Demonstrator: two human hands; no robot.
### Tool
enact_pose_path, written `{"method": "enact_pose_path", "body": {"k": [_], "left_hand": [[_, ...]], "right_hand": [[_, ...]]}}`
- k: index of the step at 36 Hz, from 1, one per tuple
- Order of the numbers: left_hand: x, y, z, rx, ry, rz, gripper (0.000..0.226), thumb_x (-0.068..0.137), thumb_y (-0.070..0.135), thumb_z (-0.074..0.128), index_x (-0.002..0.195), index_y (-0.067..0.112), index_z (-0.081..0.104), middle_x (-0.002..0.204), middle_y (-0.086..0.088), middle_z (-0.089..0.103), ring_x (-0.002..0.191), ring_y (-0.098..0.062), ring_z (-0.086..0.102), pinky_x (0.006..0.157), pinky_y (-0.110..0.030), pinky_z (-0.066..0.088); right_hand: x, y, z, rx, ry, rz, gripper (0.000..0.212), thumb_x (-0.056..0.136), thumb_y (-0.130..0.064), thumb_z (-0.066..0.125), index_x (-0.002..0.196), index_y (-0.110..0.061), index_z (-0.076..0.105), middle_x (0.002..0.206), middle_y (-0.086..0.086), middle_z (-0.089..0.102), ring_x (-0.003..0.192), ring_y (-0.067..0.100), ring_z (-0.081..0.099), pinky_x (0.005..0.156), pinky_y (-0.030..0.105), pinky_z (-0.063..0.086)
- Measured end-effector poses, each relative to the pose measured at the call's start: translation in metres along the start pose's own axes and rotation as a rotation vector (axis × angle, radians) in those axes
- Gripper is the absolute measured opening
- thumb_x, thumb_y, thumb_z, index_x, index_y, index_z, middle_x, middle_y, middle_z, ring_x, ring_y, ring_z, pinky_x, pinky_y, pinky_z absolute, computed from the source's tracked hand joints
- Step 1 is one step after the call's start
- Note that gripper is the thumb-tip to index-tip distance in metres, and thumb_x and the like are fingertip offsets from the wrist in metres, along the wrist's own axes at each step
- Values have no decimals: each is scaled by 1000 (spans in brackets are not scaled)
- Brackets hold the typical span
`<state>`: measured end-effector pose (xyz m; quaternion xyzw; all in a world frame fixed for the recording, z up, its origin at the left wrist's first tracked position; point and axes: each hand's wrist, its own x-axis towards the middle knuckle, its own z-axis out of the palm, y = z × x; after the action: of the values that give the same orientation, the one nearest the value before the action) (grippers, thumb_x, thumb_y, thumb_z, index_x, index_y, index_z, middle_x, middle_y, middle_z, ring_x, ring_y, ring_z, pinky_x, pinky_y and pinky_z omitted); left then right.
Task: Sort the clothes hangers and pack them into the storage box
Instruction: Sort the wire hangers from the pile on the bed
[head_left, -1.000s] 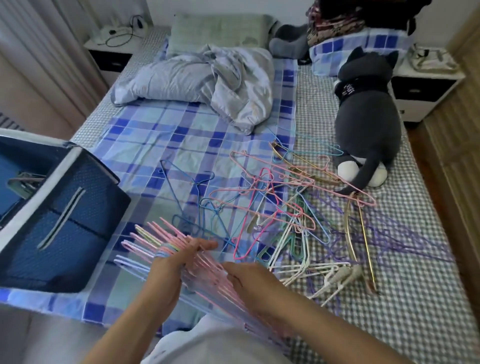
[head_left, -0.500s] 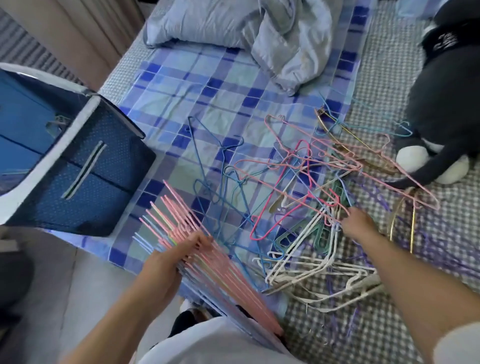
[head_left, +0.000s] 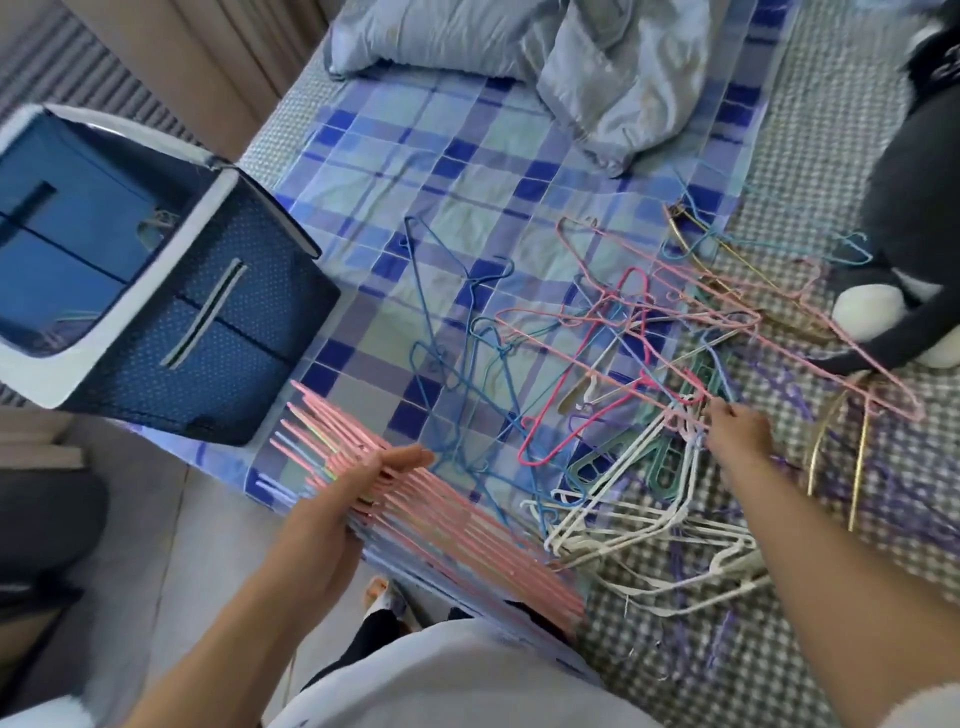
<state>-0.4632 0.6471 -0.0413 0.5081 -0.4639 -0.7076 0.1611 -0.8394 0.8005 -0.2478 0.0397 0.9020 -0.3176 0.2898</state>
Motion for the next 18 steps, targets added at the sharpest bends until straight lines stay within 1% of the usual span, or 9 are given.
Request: {"method": "enact_pose_path", "body": {"k": [2,4,6,9,10,12,14,16,18], "left_hand": [[-2,-3,0,-4,3,11,39,96,23,44,97,14,82,123,-12,72,116,-27,66,106,-46,42],[-1,-3,0,6,4,25,37,98,26,47,96,15,82,124,-9,72,117,-27,65,107,-47,40],[2,-4,0,31,1,36,34,97,32,52,97,15,81,123,-10,72,117,-29,65,106,-48,40],[10,-4,2,-5,23,59,37,100,30,50,91,8,78,106,-16,74,103,-34,66,103,-51,42],[13,-5,4,-32,31,75,40,102,26,46,86,8,78,97,-16,74,95,-32,66,99,-50,42],[16,-2,9,-87,44,89,44,104,23,42,81,10,78,85,-13,72,82,-25,66,90,-45,45],[17,1,14,-153,27,68,39,104,25,43,94,8,77,81,-9,70,72,-18,65,76,-31,52],[19,4,17,-192,3,17,31,100,24,50,110,7,74,77,-5,66,64,-12,62,62,-22,53],[20,8,19,-184,-17,-8,29,98,20,56,118,8,74,76,-4,65,65,-14,61,67,-25,51]], "right_hand": [[-14,-1,2,187,-59,23,28,105,-24,46,99,-3,62,88,18,65,61,23,58,59,42,53],[-35,2,-2,319,-96,8,25,106,-20,43,98,-3,59,88,13,62,51,17,58,61,42,56],[-58,8,-6,314,-109,-51,26,106,-19,39,93,-8,58,94,9,61,43,13,58,63,44,55],[-94,18,-19,241,-116,-166,27,108,-22,35,103,-6,56,96,13,63,45,11,60,53,36,47],[-106,20,-23,230,-118,-210,28,109,-23,34,104,-6,55,93,16,65,46,11,61,51,37,46],[-122,23,-31,226,-114,-290,27,109,-26,35,101,-12,56,79,14,67,55,23,65,55,49,49],[-137,21,-41,261,-117,-344,27,109,-28,36,95,-15,55,71,3,65,64,34,65,62,57,51],[-147,17,-47,323,-151,-360,26,107,-30,40,95,-16,57,78,0,62,68,34,67,70,58,56],[-160,8,-55,353,-197,-388,24,105,-31,44,98,-16,61,89,7,62,75,31,68,80,54,58]]}}
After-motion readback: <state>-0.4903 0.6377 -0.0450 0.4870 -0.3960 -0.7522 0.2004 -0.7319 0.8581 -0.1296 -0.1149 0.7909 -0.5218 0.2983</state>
